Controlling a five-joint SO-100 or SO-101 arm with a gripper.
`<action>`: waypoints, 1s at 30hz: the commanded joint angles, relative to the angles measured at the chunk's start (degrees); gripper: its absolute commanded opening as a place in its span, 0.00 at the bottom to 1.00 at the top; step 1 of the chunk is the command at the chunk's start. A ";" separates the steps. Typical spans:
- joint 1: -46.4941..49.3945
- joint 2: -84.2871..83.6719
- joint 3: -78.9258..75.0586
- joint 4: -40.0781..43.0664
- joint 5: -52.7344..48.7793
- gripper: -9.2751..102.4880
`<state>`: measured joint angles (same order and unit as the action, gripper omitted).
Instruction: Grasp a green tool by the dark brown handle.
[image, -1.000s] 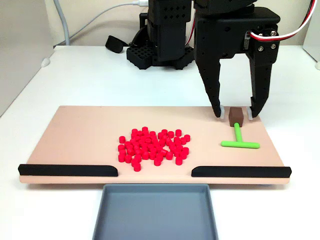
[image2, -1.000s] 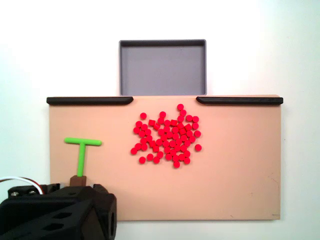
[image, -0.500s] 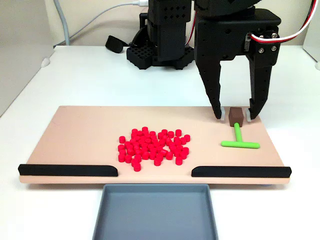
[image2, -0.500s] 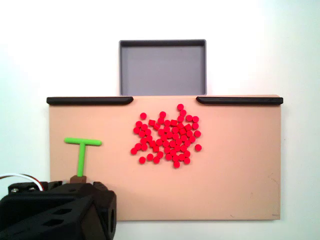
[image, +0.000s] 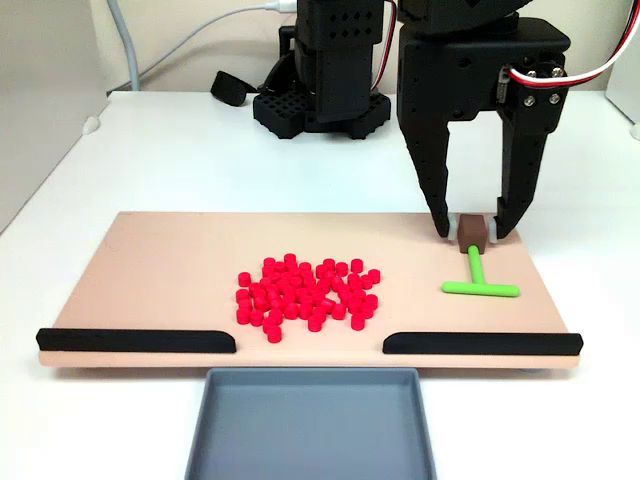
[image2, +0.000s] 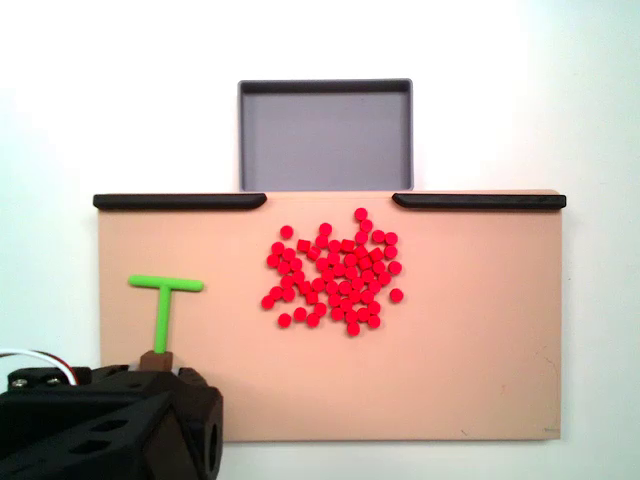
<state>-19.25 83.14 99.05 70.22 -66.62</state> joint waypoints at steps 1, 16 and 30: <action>-0.79 0.18 -1.67 -0.18 0.26 0.20; -1.32 0.18 -1.32 -0.09 -0.09 0.08; 3.16 8.00 -1.85 4.48 -9.84 0.08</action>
<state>-17.84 87.54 99.05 74.09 -74.71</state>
